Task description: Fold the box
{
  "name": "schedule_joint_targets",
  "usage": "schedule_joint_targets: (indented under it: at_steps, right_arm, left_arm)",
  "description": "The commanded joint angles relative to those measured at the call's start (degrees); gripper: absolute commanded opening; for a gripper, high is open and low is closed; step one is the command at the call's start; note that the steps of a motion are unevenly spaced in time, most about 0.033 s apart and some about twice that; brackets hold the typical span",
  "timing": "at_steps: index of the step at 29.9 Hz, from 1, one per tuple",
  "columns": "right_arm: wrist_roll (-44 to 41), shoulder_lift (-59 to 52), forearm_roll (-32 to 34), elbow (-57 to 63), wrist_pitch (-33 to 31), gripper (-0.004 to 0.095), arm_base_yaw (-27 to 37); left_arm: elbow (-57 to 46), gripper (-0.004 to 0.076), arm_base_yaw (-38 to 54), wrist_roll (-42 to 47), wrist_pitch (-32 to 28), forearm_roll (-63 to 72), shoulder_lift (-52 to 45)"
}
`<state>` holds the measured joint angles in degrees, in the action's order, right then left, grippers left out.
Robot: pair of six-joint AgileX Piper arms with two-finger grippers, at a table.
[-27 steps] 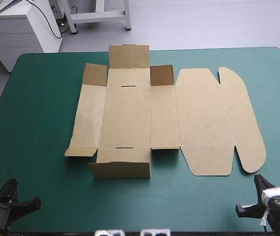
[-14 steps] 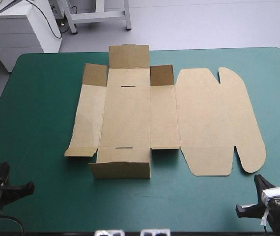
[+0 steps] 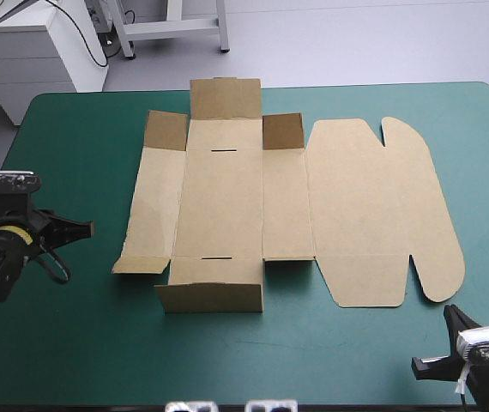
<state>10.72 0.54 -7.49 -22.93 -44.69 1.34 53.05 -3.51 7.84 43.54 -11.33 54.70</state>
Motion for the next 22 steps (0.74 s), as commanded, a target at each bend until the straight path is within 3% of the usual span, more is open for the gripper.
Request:
schedule_joint_targets:
  at_steps: [1, 8, 13, 17, 22]
  right_arm:
    - [0.48, 1.39, -0.47, -1.65, 4.09, -0.0020, 0.32]
    - [0.48, 1.39, -0.47, -1.65, 4.09, -0.0020, 0.32]
    - [0.48, 1.39, -0.47, -1.65, 4.09, -0.0020, 0.32]
    - [0.48, 1.39, -0.47, -1.65, 4.09, -0.0020, 0.32]
    - [0.48, 1.39, -0.47, -1.65, 4.09, -0.0020, 0.32]
  left_arm:
    - [4.58, -0.0008, -0.04, -1.03, -2.87, -0.65, 5.20]
    - [12.94, 0.0017, 0.54, -3.27, 0.34, 0.19, 17.06]
    - [18.75, 0.0017, 7.52, -13.60, 3.27, 17.47, 24.81]
    - [22.42, 0.0017, 16.07, -24.99, 9.98, 34.79, 30.59]
    - [23.77, 0.0015, 22.44, -29.31, 18.82, 42.17, 37.08]
